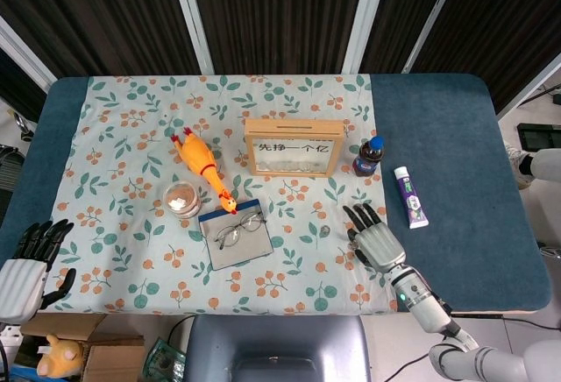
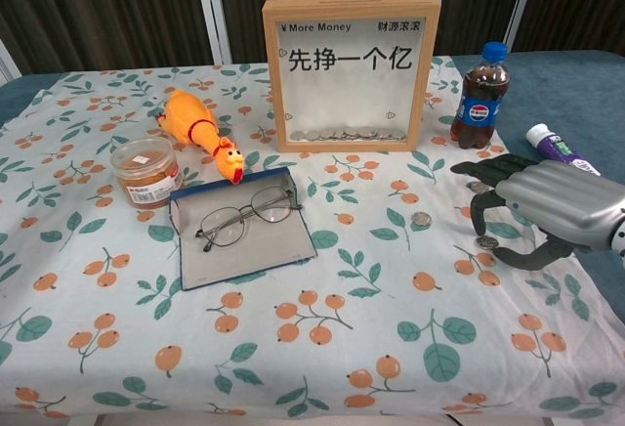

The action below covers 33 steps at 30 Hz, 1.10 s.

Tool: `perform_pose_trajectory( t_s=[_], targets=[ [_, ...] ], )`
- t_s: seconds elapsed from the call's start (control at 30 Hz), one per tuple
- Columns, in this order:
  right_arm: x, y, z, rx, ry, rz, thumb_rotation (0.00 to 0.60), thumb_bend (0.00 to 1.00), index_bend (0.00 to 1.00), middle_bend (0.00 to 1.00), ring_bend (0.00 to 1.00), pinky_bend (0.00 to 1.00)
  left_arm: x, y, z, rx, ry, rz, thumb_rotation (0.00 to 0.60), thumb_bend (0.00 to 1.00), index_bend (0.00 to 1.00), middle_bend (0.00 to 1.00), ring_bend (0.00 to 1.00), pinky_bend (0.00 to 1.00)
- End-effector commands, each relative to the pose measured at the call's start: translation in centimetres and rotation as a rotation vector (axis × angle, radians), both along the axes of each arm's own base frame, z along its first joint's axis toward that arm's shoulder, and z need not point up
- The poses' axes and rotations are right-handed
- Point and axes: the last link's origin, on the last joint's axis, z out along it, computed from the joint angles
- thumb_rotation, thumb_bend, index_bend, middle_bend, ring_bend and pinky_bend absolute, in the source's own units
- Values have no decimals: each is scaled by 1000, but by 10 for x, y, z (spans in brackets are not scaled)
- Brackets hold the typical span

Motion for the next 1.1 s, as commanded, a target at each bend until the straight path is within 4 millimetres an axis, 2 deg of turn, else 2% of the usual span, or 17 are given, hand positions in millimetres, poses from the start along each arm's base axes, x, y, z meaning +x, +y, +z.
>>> perform_pose_trajectory(
  t_s=[0.03, 0.27, 1.1],
  targets=[
    [0, 0, 0, -1, -1, 1, 600, 542, 612, 120, 0, 0, 0, 0, 0, 0, 0, 0, 600, 440, 0, 65, 0, 9],
    [1, -3, 1, -6, 2, -1, 600, 606, 612, 120, 0, 0, 0, -1, 0, 1, -3, -1, 600, 441, 0, 65, 0, 9],
    [12, -18, -4, -9, -17, -18, 600, 612, 613, 127, 0, 0, -2, 0, 2, 3, -20, 9, 600, 440, 0, 67, 5, 11]
  ],
)
